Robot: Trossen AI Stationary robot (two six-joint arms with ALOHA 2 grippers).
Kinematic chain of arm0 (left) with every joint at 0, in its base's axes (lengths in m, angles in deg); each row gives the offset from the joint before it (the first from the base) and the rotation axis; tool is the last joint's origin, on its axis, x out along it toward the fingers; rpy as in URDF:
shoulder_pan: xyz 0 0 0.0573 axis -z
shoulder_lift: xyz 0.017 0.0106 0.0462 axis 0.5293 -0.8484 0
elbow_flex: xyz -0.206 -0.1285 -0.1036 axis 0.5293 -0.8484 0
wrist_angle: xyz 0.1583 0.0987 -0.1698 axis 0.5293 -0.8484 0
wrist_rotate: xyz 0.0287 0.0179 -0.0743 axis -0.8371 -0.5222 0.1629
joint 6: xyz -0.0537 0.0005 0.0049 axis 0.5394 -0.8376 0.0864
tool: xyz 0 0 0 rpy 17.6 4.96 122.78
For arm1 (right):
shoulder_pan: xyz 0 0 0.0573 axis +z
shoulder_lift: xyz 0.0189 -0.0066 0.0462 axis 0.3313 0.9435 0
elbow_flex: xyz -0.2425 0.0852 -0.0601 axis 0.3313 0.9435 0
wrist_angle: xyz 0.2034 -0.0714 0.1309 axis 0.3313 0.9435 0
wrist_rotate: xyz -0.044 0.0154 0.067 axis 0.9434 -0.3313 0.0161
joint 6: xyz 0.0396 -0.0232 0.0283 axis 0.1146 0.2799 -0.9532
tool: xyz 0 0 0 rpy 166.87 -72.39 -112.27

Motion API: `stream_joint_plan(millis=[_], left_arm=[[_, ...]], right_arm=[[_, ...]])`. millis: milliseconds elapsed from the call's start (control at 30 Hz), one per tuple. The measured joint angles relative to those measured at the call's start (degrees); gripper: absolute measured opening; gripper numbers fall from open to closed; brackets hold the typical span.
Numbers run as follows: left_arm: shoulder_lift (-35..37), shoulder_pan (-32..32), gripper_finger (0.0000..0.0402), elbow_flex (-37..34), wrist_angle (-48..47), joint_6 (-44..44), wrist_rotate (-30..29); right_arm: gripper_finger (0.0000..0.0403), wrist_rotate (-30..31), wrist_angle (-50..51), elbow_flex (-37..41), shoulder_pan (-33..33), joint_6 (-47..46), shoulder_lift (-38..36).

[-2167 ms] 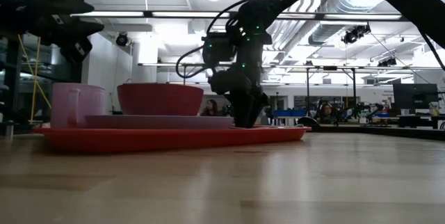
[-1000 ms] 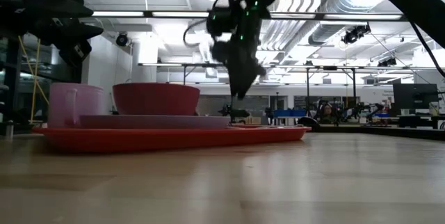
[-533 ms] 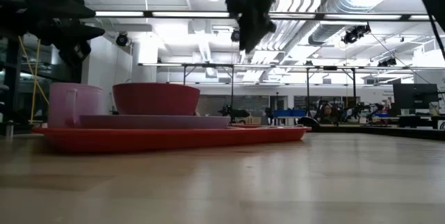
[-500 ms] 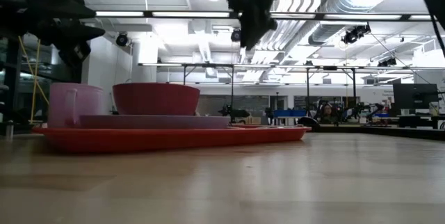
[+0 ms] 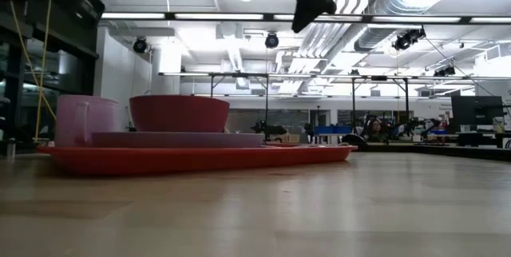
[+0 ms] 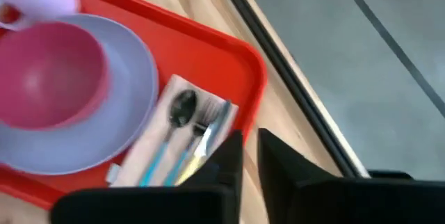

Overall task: Set up tray
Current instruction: Return to Home Position

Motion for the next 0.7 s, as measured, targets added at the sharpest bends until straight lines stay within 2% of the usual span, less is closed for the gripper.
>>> stream_joint_plan(millis=[100, 200, 367, 567, 700], left_arm=[[0.0, 0.0, 0.0179, 2.8, -5.0, -1.1, 0.2], [0.0, 0.0, 0.0179, 5.1, -8.9, -2.5, 0.2], [1.3, 0.0, 0.0179, 6.2, -9.3, -6.4, 1.8], [8.4, 0.0, 0.0179, 6.1, -13.1, -6.4, 2.3], [7.8, 0.0, 0.0179, 8.0, -15.7, -6.4, 2.3]], right_arm=[[0.0004, -0.9, -6.5, 8.3, 0.7, -0.1, -6.8], [0.0011, -1.2, -13.9, 17.3, 1.2, -2.3, -14.5], [0.0002, -3.9, -25.1, 31.7, 1.2, -6.0, -27.7], [0.0004, -4.1, -38.3, 47.6, 1.2, -9.8, -42.6], [0.0002, -4.2, -44.4, 56.2, 1.5, -12.1, -50.7]])
